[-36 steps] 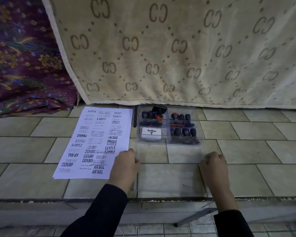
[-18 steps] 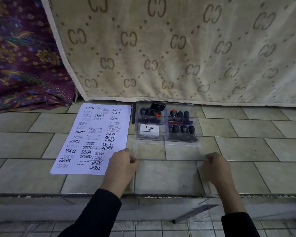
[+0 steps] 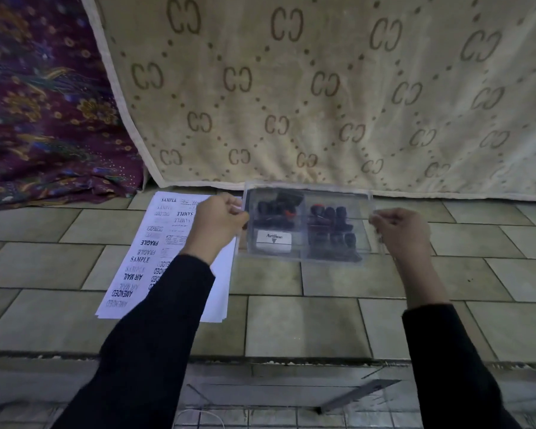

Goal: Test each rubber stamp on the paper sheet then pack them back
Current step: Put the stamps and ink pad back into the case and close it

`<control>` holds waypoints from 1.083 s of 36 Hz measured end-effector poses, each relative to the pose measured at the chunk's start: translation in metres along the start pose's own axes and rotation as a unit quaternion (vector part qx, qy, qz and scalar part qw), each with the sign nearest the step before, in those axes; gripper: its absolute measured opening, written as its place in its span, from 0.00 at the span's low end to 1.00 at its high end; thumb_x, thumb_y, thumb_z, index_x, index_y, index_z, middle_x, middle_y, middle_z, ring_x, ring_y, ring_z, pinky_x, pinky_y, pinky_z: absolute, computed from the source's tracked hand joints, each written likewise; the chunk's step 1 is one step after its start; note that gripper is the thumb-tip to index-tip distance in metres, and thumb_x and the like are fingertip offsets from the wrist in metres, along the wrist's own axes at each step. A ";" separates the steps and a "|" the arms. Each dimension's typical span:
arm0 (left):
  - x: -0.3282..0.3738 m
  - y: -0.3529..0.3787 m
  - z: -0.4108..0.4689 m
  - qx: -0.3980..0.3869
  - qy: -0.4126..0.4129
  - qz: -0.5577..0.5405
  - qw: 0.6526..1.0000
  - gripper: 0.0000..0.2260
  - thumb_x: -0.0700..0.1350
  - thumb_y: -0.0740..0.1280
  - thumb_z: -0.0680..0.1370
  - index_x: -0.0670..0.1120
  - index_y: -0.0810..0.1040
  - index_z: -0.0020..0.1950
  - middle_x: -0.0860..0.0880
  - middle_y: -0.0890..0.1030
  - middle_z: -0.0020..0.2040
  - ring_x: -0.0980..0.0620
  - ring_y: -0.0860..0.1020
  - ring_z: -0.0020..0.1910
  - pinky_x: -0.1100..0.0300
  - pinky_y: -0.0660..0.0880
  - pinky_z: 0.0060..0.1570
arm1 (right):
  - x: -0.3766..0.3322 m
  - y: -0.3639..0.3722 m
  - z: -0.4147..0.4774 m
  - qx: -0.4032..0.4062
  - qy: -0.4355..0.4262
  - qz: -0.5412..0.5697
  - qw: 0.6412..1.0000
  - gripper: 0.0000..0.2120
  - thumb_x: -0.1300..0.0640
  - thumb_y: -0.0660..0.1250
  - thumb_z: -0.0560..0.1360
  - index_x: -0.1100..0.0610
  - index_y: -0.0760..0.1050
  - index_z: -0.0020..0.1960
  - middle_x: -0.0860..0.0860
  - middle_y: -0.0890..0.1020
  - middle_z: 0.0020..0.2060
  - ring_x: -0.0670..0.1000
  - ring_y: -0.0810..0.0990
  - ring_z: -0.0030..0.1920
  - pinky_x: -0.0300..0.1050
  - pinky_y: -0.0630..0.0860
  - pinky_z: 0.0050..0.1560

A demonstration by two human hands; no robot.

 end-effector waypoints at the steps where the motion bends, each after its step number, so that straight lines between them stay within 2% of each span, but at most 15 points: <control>1: 0.001 0.003 0.009 0.000 -0.004 0.004 1.000 0.09 0.37 0.65 0.74 0.41 0.79 0.53 0.45 0.81 0.45 0.42 0.82 0.44 0.50 0.80 0.49 | -0.002 0.005 0.010 0.000 -0.001 -0.009 1.000 0.06 0.57 0.70 0.73 0.58 0.82 0.48 0.52 0.82 0.37 0.53 0.81 0.38 0.51 0.79 0.47; 3: 0.000 0.009 0.024 -0.005 -0.009 0.012 1.000 0.09 0.36 0.64 0.74 0.39 0.79 0.53 0.44 0.80 0.45 0.42 0.82 0.42 0.51 0.79 0.50 | -0.004 0.016 0.029 -0.004 -0.008 -0.024 1.000 0.06 0.57 0.70 0.73 0.59 0.82 0.47 0.53 0.82 0.37 0.54 0.81 0.40 0.53 0.79 0.50; 6: -0.004 0.019 0.042 -0.005 0.002 0.037 0.999 0.09 0.35 0.63 0.76 0.38 0.79 0.53 0.44 0.80 0.45 0.44 0.80 0.37 0.52 0.80 0.48 | -0.003 0.029 0.048 -0.008 -0.018 -0.041 0.999 0.06 0.59 0.70 0.73 0.61 0.81 0.46 0.52 0.81 0.35 0.52 0.79 0.39 0.51 0.78 0.49; 9: -0.008 0.025 0.051 0.002 0.009 0.068 0.998 0.07 0.36 0.63 0.76 0.42 0.80 0.51 0.46 0.79 0.44 0.47 0.79 0.35 0.54 0.79 0.49 | 0.002 0.038 0.058 -0.031 -0.014 -0.064 0.997 0.08 0.59 0.69 0.73 0.62 0.82 0.48 0.55 0.82 0.38 0.53 0.79 0.42 0.48 0.77 0.51; 11: -0.011 0.029 0.054 0.002 0.008 0.069 0.998 0.08 0.35 0.63 0.76 0.41 0.80 0.50 0.44 0.80 0.42 0.45 0.79 0.35 0.53 0.79 0.48 | 0.004 0.041 0.059 -0.048 -0.015 -0.092 0.995 0.09 0.60 0.68 0.73 0.62 0.82 0.50 0.57 0.84 0.41 0.55 0.81 0.45 0.48 0.76 0.53; 13: -0.014 0.032 0.056 0.002 0.010 0.071 0.997 0.08 0.34 0.63 0.75 0.39 0.81 0.48 0.42 0.81 0.40 0.44 0.79 0.37 0.54 0.78 0.47 | 0.004 0.043 0.059 -0.056 -0.021 -0.108 0.992 0.09 0.60 0.68 0.73 0.61 0.82 0.51 0.58 0.85 0.45 0.57 0.82 0.49 0.45 0.75 0.54; 15: -0.016 0.034 0.056 0.001 0.017 0.087 0.996 0.07 0.34 0.63 0.74 0.42 0.80 0.43 0.44 0.79 0.38 0.46 0.76 0.39 0.56 0.75 0.46 | 0.005 0.044 0.057 -0.056 -0.031 -0.126 0.990 0.10 0.61 0.68 0.73 0.62 0.82 0.52 0.57 0.85 0.47 0.57 0.81 0.52 0.42 0.73 0.53; 17: -0.018 0.035 0.056 0.003 0.022 0.089 0.996 0.08 0.35 0.64 0.75 0.42 0.82 0.47 0.45 0.79 0.41 0.48 0.76 0.42 0.59 0.73 0.47 | 0.006 0.045 0.057 -0.058 -0.033 -0.141 0.988 0.10 0.61 0.68 0.73 0.62 0.81 0.53 0.57 0.84 0.48 0.56 0.80 0.53 0.42 0.72 0.54; 20: -0.020 0.035 0.057 0.009 0.011 0.088 0.996 0.10 0.37 0.65 0.76 0.39 0.81 0.54 0.45 0.82 0.48 0.48 0.79 0.49 0.59 0.75 0.51 | 0.008 0.047 0.058 -0.058 -0.033 -0.146 0.987 0.10 0.62 0.68 0.73 0.62 0.81 0.53 0.57 0.84 0.49 0.56 0.80 0.54 0.43 0.72 0.56; 23: -0.020 0.036 0.056 0.006 0.001 0.086 0.996 0.07 0.36 0.65 0.75 0.42 0.82 0.48 0.46 0.79 0.42 0.47 0.79 0.45 0.55 0.78 0.51 | 0.010 0.047 0.059 -0.055 -0.032 -0.149 0.987 0.10 0.62 0.67 0.74 0.62 0.81 0.53 0.58 0.84 0.49 0.57 0.80 0.54 0.42 0.71 0.57; 25: -0.020 0.036 0.054 0.008 0.000 0.092 0.996 0.06 0.36 0.65 0.75 0.44 0.81 0.44 0.46 0.79 0.40 0.47 0.79 0.43 0.56 0.77 0.48 | 0.012 0.047 0.059 -0.049 -0.031 -0.153 0.987 0.09 0.63 0.67 0.74 0.62 0.81 0.52 0.57 0.84 0.50 0.57 0.80 0.55 0.41 0.71 0.56; 30: -0.019 0.039 0.050 0.010 0.011 0.096 0.995 0.07 0.37 0.65 0.75 0.40 0.83 0.48 0.42 0.83 0.46 0.45 0.80 0.48 0.57 0.76 0.50 | 0.020 0.045 0.057 -0.039 -0.018 -0.149 0.988 0.09 0.63 0.65 0.74 0.62 0.82 0.51 0.58 0.84 0.49 0.58 0.79 0.54 0.41 0.71 0.55; 35: -0.020 0.040 0.049 0.016 0.025 0.096 0.995 0.07 0.37 0.66 0.75 0.36 0.82 0.50 0.40 0.83 0.45 0.45 0.79 0.48 0.56 0.76 0.53 | 0.022 0.045 0.053 -0.032 -0.016 -0.143 0.989 0.09 0.63 0.64 0.75 0.62 0.81 0.51 0.58 0.84 0.49 0.59 0.79 0.54 0.42 0.72 0.55; 37: -0.019 0.040 0.048 0.017 0.029 0.090 0.995 0.07 0.38 0.68 0.75 0.37 0.82 0.50 0.40 0.83 0.46 0.46 0.79 0.48 0.59 0.75 0.51 | 0.021 0.045 0.053 -0.031 -0.014 -0.142 0.989 0.10 0.63 0.64 0.75 0.62 0.81 0.52 0.59 0.84 0.50 0.59 0.79 0.54 0.42 0.72 0.55; 39: -0.019 0.042 0.047 0.015 0.034 0.092 0.995 0.03 0.38 0.68 0.76 0.41 0.81 0.45 0.41 0.82 0.45 0.47 0.78 0.46 0.63 0.71 0.46 | 0.021 0.045 0.053 -0.030 -0.010 -0.140 0.990 0.10 0.63 0.63 0.75 0.62 0.81 0.52 0.59 0.83 0.50 0.59 0.79 0.54 0.42 0.72 0.55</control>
Point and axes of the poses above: each hand's wrist, its own z-axis towards the middle knuckle, its own y-axis out of the palm, x = y × z, the point moved 5 cm from there along z, towards the middle knuckle
